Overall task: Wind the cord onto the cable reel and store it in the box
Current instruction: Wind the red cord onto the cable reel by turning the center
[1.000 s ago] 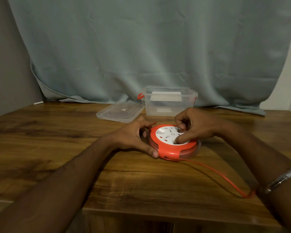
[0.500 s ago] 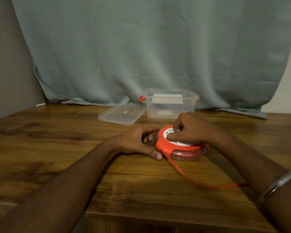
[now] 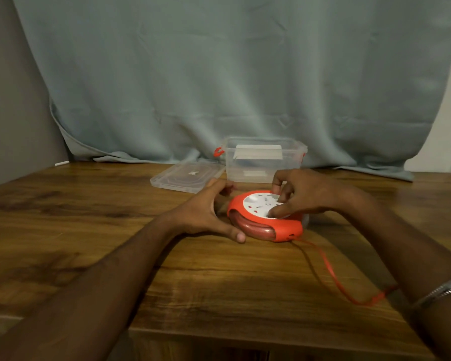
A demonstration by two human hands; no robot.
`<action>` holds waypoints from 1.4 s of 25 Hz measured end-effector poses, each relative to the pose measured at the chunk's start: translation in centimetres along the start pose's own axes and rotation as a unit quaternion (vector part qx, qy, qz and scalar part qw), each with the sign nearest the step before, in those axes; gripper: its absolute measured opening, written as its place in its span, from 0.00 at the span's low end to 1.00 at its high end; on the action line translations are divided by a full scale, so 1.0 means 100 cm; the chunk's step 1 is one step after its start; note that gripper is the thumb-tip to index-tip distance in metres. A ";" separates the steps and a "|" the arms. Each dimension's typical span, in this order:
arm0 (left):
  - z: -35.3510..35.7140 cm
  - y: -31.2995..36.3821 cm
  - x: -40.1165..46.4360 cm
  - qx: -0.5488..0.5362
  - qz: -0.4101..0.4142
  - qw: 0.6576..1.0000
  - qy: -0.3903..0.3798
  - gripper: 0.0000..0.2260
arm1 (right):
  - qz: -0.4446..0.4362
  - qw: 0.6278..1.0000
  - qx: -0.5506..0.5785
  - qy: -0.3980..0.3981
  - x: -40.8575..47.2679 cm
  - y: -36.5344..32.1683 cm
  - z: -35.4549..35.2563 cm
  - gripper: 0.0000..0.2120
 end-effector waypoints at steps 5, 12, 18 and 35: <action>0.016 0.010 -0.005 -0.014 0.012 0.996 -0.084 0.47 | -0.039 0.996 0.074 -0.005 -0.002 -0.015 0.006 0.20; 0.014 0.003 -0.002 -0.013 -0.003 0.996 -0.086 0.53 | -0.028 0.998 0.006 0.048 -0.003 -0.025 0.003 0.23; 0.015 0.006 -0.002 -0.026 0.011 0.997 -0.076 0.53 | 0.027 0.986 -0.083 0.145 -0.002 -0.037 0.004 0.28; 0.020 0.001 -0.005 -0.008 -0.032 0.993 -0.114 0.60 | -0.113 0.983 0.115 -0.083 -0.003 -0.014 0.010 0.23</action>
Point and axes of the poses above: each hand's wrist, its own x-axis towards the middle knuckle, its own z-axis out of the palm, y = z × x, the point moved 10 cm from there along x, towards the middle knuckle, and after that the axes turned 4 degrees about y, right-handed, at the moved point
